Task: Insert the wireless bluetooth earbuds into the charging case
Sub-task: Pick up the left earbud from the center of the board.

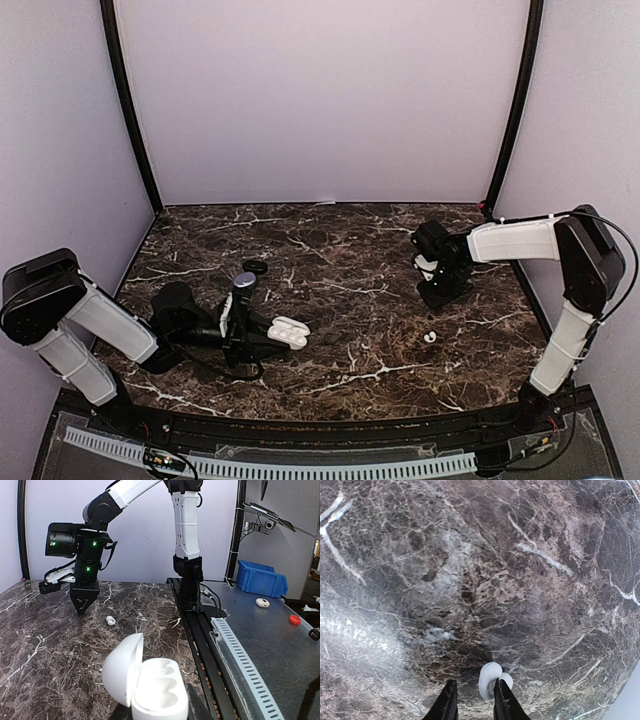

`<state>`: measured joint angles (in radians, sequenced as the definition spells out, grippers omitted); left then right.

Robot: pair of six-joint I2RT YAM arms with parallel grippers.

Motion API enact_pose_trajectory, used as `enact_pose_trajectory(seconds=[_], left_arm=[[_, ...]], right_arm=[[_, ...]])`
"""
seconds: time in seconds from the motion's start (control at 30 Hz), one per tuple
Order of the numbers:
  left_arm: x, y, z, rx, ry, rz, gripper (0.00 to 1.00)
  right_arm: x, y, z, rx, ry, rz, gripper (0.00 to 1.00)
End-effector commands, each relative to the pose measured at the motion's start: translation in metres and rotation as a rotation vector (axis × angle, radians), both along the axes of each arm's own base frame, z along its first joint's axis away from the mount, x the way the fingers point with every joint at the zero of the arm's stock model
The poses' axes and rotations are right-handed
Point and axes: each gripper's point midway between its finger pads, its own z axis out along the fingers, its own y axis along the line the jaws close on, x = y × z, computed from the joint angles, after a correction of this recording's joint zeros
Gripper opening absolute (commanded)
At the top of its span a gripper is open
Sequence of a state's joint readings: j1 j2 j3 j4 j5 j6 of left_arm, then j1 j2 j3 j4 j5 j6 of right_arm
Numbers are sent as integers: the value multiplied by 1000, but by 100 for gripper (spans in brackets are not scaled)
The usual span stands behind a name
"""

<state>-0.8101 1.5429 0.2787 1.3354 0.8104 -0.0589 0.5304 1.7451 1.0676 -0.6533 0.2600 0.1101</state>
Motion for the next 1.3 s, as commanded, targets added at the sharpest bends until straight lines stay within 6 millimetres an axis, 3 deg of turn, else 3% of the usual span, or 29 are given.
enact_pose_trajectory(seconds=[0.0,0.6,0.87,1.0,1.27], left_arm=[[-2,2,8,-19,-29,-2,20],[-2,2,7,-16,-28,-1,20],[-2,2,8,-16,-29,-1,20],[-2,2,7,-14,-29,-2,20],[-4,2,6,-12,-27,-16,19]], right_arm=[[3,-5,0,-51,-9,-5,23],[7,-18,6,-125,-37,-36,1],[13,-21,20,-130,-86,-58,0],[15,-17,32,-100,-110,-53,0],[12,12,57,88,-128,9,0]])
